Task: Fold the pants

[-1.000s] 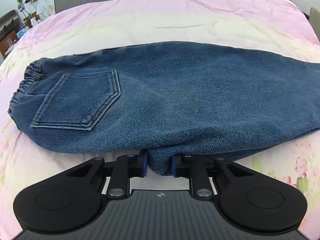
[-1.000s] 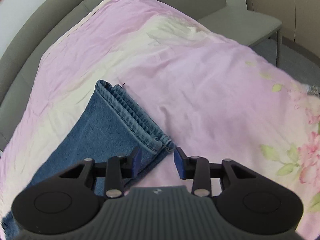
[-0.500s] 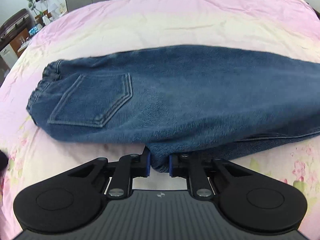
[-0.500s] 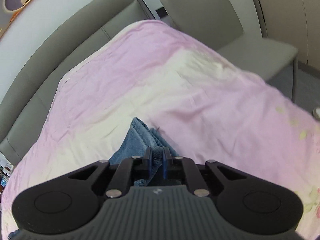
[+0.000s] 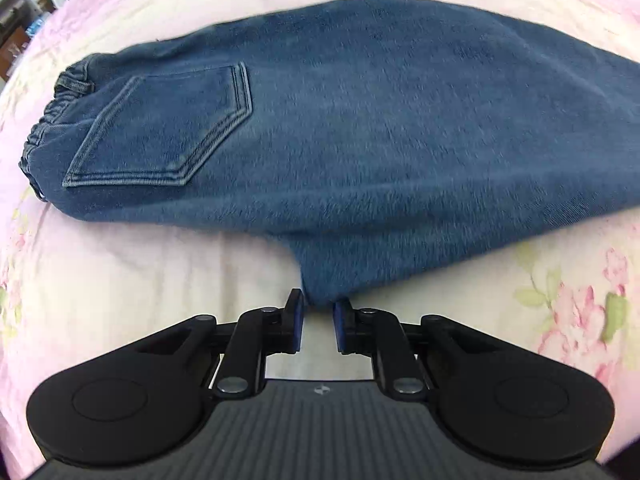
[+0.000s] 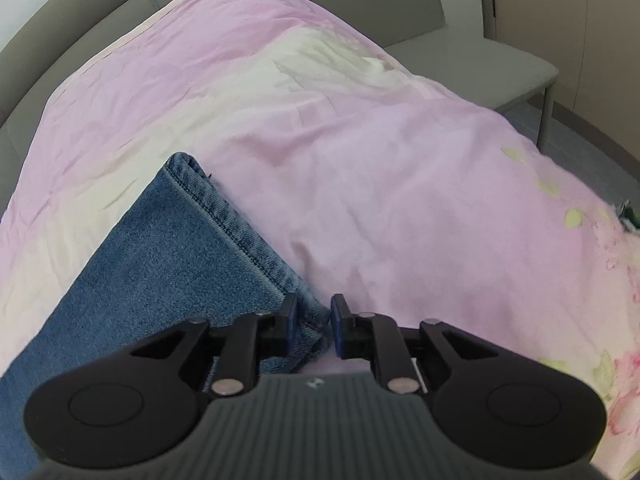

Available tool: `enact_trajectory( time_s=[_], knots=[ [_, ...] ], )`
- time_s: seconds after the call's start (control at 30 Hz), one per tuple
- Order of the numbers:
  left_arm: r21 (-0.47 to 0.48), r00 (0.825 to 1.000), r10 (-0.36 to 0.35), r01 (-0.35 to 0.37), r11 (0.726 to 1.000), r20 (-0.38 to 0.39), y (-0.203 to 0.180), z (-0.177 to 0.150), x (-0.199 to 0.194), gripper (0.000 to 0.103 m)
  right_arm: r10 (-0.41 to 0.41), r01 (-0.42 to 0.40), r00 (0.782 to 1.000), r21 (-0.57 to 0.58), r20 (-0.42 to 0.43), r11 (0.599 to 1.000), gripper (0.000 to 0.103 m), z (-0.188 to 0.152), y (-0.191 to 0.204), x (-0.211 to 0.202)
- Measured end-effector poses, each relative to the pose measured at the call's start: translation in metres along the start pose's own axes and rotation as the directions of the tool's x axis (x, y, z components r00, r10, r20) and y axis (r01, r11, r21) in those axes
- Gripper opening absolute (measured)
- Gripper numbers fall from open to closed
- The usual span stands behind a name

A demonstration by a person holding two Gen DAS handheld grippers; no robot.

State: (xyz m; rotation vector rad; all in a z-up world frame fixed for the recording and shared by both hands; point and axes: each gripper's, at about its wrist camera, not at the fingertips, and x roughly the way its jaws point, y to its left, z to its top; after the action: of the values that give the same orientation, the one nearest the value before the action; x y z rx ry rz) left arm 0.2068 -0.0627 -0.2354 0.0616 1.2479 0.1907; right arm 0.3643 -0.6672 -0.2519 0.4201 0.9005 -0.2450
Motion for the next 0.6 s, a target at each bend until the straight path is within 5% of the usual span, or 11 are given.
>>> enact_trajectory(
  time_s=[0.07, 0.3, 0.43, 0.6],
  knots=[
    [0.019, 1.000, -0.007, 0.007, 1.000, -0.015, 0.009, -0.005, -0.005, 0.010, -0.042, 0.046, 0.998, -0.100, 0.044, 0.994, 0.022, 0.004, 0.007, -0.014],
    [-0.026, 0.989, -0.090, 0.093, 0.995, 0.116, 0.057, -0.006, -0.039, 0.026, 0.028, -0.016, 0.998, -0.214, 0.053, 0.977, 0.025, 0.001, 0.026, -0.038],
    [-0.072, 0.974, -0.017, 0.034, 0.997, 0.225, 0.089, 0.018, -0.052, 0.048, 0.052, -0.042, 0.998, -0.247, 0.034, 0.968, 0.029, -0.005, 0.046, -0.039],
    [-0.056, 0.956, 0.105, -0.093, 0.994, 0.274, 0.131, 0.061, -0.042, 0.058, 0.077, -0.069, 0.997, -0.331, 0.012, 0.941, 0.032, -0.013, 0.081, -0.028]
  ],
)
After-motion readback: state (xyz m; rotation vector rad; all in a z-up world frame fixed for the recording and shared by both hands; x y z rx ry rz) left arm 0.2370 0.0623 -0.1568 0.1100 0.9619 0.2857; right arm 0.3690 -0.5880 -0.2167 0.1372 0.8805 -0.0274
